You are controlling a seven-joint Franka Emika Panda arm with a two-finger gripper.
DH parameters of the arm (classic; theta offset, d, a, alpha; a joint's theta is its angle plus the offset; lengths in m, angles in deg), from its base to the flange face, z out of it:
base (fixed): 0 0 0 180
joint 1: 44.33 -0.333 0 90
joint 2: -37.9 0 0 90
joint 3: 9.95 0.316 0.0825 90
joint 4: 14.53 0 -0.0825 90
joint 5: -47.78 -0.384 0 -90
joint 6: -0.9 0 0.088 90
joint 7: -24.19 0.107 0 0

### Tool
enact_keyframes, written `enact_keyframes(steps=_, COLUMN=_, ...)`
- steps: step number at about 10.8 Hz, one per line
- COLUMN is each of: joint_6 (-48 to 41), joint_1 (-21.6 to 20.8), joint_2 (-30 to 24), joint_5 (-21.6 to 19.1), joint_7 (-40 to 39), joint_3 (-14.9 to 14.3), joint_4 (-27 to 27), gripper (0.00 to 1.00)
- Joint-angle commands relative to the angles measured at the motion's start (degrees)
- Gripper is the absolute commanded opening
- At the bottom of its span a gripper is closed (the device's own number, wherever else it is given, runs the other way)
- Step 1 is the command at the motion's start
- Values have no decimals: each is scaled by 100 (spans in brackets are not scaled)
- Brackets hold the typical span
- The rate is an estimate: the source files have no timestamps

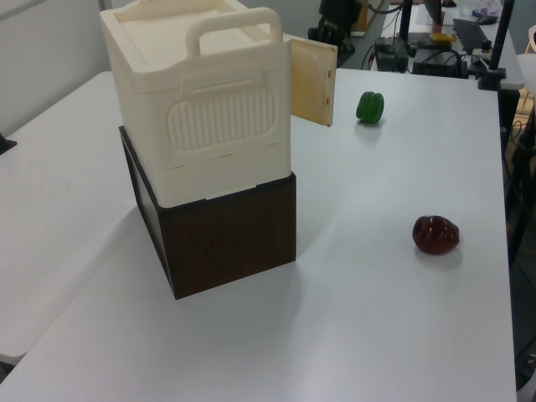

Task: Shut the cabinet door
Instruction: 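Push the door with the gripper to swing it shut against the cabinet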

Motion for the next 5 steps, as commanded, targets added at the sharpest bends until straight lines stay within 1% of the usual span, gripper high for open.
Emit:
enact_keyframes(steps=1, joint_6=121, joint_1=-273, joint_2=-57, joint_5=-7, joint_7=432, joint_3=67, joint_4=-51, gripper=3)
enact_keyframes(steps=2, joint_6=139, joint_1=-282, joint_2=-40, joint_5=-6, joint_7=572, joint_3=111, joint_4=-42, gripper=3)
enact_keyframes(steps=5, joint_6=595, joint_1=-335, joint_2=100, joint_5=63, joint_7=1064, joint_3=305, joint_4=37, gripper=2)
